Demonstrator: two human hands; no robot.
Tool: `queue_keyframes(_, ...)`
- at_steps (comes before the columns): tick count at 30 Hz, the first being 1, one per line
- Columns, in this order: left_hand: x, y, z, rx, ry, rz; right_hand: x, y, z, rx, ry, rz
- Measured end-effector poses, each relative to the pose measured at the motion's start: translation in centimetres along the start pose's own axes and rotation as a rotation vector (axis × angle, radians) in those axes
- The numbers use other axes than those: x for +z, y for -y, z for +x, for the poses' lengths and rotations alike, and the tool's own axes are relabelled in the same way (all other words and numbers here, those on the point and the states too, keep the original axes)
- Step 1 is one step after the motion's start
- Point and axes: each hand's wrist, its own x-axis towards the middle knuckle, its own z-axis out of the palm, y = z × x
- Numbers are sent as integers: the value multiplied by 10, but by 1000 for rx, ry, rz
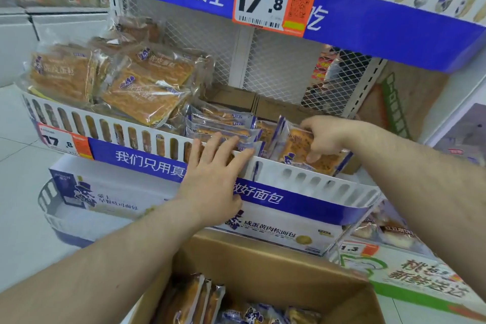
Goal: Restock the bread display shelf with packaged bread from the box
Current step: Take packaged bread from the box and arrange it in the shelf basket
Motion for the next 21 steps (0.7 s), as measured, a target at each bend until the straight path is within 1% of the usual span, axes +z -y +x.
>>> queue_keyframes(3,2,-2,1,2,-6,-9,8,14,8,-5,35,-72)
queue_keyframes(5,2,-3,2,-8,-9,-8,14,30,15,-38,4,-79)
queue_keyframes(7,2,-3,2,-11,-9,-4,19,44,20,-82,-79,-104)
queue_keyframes(9,2,-3,1,-4,-3,-9,22,48,23,-110,-204,-214)
queue_keyframes(10,1,-2,1,1,-3,-12,23,46,22,-98,-275,-295)
queue_keyframes(12,1,-2,0,7,-4,-14,23,39,14,17,-355,-415)
queue_keyframes(14,0,-2,0,6,-4,-15,22,31,5,163,-312,-423)
queue_keyframes(15,0,-2,1,5,-4,-17,22,26,2,211,-268,-361)
queue_keyframes(16,0,-3,1,3,-2,-17,22,21,1,240,-219,-232)
queue_keyframes(18,-1,-4,1,-1,2,-13,23,11,0,269,-141,185)
queue_keyframes(19,0,-4,2,-2,6,-11,25,8,0,271,-129,388)
queue_keyframes(20,0,-5,2,-4,9,-8,27,6,0,270,-142,523)
queue_keyframes(21,0,-5,2,-5,8,-7,31,5,1,267,-167,595)
